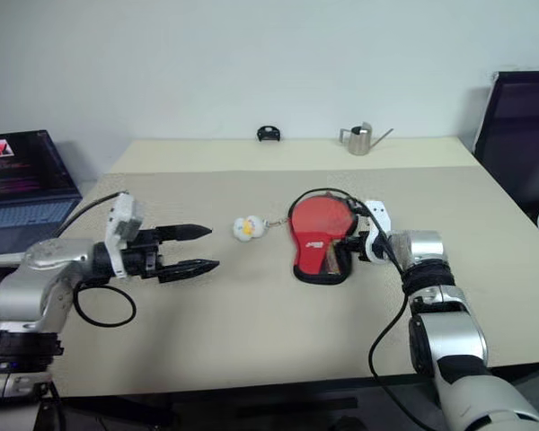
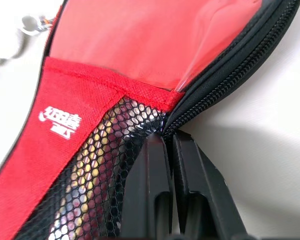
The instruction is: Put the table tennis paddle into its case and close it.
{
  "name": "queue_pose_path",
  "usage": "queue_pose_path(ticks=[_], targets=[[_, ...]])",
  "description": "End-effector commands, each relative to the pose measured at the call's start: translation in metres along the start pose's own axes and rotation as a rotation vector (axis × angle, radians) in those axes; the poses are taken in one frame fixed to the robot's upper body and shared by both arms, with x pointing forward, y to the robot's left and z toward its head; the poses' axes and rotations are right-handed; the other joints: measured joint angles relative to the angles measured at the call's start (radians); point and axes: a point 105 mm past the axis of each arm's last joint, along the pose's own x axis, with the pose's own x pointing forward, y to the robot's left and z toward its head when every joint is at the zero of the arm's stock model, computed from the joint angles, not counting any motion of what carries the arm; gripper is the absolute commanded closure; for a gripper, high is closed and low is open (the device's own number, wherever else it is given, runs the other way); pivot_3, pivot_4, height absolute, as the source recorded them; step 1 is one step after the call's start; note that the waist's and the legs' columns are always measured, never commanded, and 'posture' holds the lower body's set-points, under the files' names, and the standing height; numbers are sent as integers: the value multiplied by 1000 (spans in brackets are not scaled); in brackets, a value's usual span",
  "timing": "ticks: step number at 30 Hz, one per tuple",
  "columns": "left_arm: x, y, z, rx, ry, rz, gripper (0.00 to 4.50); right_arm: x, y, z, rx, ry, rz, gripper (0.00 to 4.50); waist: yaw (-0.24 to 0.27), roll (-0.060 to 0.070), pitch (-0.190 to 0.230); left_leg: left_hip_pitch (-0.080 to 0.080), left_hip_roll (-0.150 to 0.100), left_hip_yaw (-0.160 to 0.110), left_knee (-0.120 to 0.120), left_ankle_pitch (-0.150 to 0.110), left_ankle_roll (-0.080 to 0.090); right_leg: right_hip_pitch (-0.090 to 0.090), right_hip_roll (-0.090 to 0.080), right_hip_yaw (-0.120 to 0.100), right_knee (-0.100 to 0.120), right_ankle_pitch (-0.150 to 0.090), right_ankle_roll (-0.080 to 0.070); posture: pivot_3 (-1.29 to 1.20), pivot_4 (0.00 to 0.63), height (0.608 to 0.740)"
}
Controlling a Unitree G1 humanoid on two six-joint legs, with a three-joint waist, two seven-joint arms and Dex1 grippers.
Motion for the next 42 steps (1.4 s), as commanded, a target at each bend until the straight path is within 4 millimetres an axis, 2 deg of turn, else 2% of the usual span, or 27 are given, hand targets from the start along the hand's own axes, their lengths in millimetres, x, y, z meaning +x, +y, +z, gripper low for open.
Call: queue_pose_path(ticks=[1,6,11,14,20,26,34,42], targets=[[-6,-9,14,27,-13,-29,0,-13,14,15,41,-42,50,4464,1,0,0,-1,0,0,0,0,0,-1,0,0,0,0,0,0,150,740],[-7,-21,6,13,29,-78,0,-26,18,12,55,-36,47,4464,2,0,0,-4,0,-1,0,0,0,-2,0,-1,-3,0,0,0,150,740],[-7,-34,-1,-11,53,-124,0,-36,23,-3,69,-5,55,4464,4,0,0,-5,0,-1,-1,0,0,-2,0,-1,-6,0,0,0,150,740],[-6,-44,-3,-30,62,-162,0,-41,28,-17,72,26,69,4464,6,0,0,-5,0,-1,-1,0,0,-2,0,-1,-6,0,0,0,150,740],[-2,-61,-9,-41,87,-240,0,-58,36,-64,69,139,102,4464,10,0,0,-5,0,-1,-2,0,0,-2,0,-2,-8,0,0,0,150,740],[4,-68,-12,-24,110,-290,0,-75,29,-90,58,205,87,4464,20,0,0,-4,0,-4,-2,0,0,2,0,-5,-12,0,0,0,150,740],[13,-75,-11,-10,101,-351,0,-97,13,-106,23,257,46,4464,38,0,0,-5,-1,-6,-2,0,1,5,0,-7,-14,0,0,0,150,740],[23,-79,-10,-1,91,-407,0,-110,1,-108,-28,295,4,4464,51,0,0,-4,-2,-7,-1,0,1,5,0,-8,-14,0,0,0,150,740]])
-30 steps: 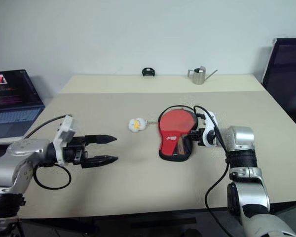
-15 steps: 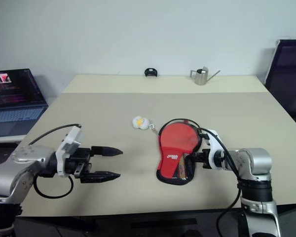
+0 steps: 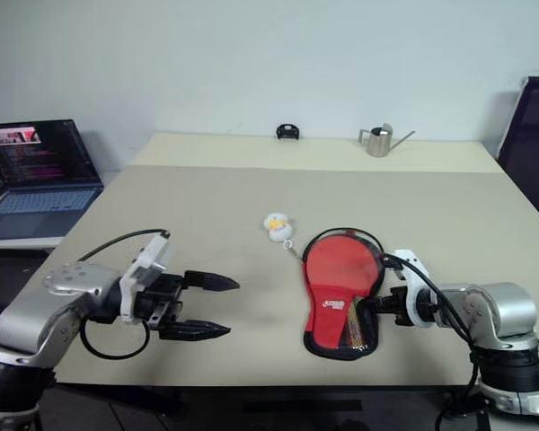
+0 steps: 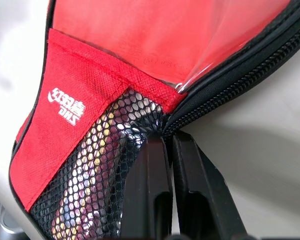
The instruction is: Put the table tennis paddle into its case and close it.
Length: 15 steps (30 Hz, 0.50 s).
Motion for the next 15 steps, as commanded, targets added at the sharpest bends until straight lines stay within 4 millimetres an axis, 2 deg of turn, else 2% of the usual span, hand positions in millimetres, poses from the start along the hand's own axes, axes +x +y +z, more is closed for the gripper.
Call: queue_pose_path(ticks=[1,15], targets=[[5,-3,9,55,-9,-43,0,-5,-8,-12,1,60,-36,4464,5,0,0,0,0,0,0,0,0,0,0,0,0,0,0,0,150,740],[10,3,13,79,-22,-53,0,-25,-12,-27,-11,103,-45,4464,10,0,0,0,0,-1,1,0,0,1,0,-1,0,0,0,0,150,740]])
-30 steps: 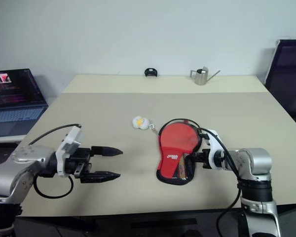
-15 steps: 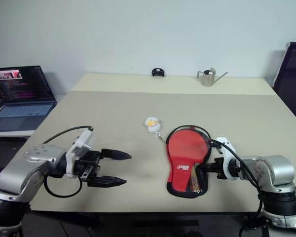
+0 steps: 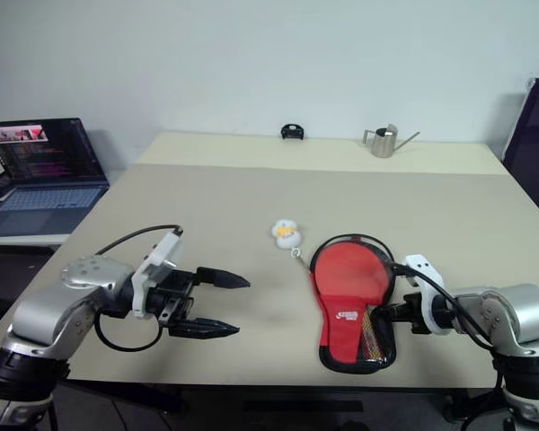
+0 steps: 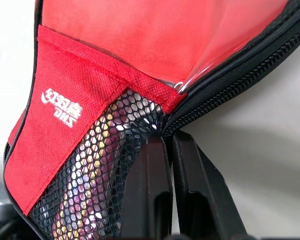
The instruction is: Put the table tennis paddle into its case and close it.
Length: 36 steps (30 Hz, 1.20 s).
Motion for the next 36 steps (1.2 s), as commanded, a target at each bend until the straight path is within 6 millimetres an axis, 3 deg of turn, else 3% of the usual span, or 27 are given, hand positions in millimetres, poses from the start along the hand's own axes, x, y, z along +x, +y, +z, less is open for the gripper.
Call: queue_pose_path(ticks=[1,13,22,29,33,36], targets=[[1,0,6,38,-11,-10,0,-6,-3,-13,20,45,-21,4464,0,0,0,0,0,0,0,0,0,0,0,0,0,0,0,0,150,740],[4,-1,3,27,-21,-16,0,-9,-4,-27,33,72,-28,4464,1,0,0,0,0,0,0,0,0,0,0,0,0,0,0,0,150,740],[6,1,3,30,-26,-11,0,-3,-4,-18,45,31,-43,4464,-5,-1,-1,1,1,0,1,0,0,1,1,1,1,0,0,0,150,740],[7,1,3,28,-38,5,0,-30,-34,-13,110,-30,-175,2565,-3,-1,-1,1,0,0,1,0,0,1,1,1,1,0,0,0,150,740],[6,2,2,21,-45,20,0,-58,-56,-10,103,-75,-268,2565,3,-1,0,0,0,0,1,0,0,1,0,0,1,0,0,0,150,740],[6,2,2,17,-52,25,0,-62,-42,0,60,-125,-189,2565,-2,-1,0,1,0,1,1,0,0,1,0,1,1,0,0,0,150,740]])
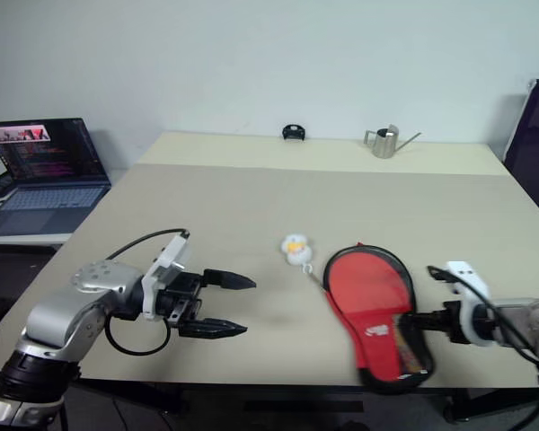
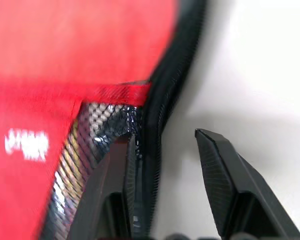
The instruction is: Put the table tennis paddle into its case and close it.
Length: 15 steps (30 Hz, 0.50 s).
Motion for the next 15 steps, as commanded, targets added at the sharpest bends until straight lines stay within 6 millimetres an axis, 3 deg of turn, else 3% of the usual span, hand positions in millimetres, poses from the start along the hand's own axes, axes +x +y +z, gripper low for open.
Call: queue_pose_path(ticks=[1,8,11,15], targets=[[-2,1,9,42,-22,16,0,-10,16,13,-49,-82,80,2565,-4,0,0,0,0,0,0,0,0,0,0,0,0,0,0,0,150,740],[2,3,11,48,-31,11,0,-4,62,-1,-96,-60,285,2565,-16,0,0,2,3,0,0,0,0,0,4,2,1,0,0,0,150,740],[1,3,11,47,-33,13,0,0,57,-1,-101,-61,257,2565,-14,0,0,1,2,0,0,0,0,0,4,2,1,0,0,0,150,740],[-2,5,12,47,-35,33,0,-4,47,13,-129,-129,251,2565,-13,0,0,1,2,1,0,0,0,0,4,2,1,0,0,0,150,740]])
